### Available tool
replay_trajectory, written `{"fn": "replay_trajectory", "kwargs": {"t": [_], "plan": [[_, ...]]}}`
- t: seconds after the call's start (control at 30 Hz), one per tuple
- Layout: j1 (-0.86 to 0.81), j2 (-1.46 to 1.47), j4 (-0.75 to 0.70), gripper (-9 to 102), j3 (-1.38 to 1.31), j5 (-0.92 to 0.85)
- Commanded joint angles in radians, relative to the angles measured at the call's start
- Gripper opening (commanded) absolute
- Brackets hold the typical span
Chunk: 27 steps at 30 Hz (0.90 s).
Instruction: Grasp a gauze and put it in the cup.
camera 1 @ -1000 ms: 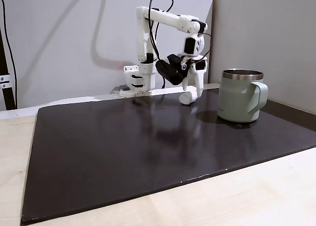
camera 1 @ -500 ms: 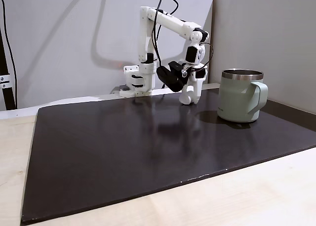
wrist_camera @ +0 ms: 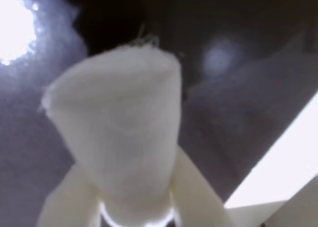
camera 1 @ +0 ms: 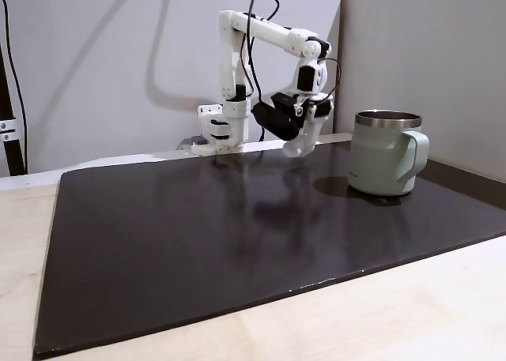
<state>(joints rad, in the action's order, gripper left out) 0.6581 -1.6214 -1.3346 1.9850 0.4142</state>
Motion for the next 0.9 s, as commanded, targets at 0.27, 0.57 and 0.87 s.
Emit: {"fn": "replay_trajectory", "kwargs": {"t": [0.27, 0.57, 0.87], "plan": [[-0.041, -0.169, -0.307, 0, -0.425, -0.029], [-0.130, -0.156, -0.399, 0, -0.781, -0.078], [-0.198, 0.041, -0.359, 0, -1.031, -0.057]]}}
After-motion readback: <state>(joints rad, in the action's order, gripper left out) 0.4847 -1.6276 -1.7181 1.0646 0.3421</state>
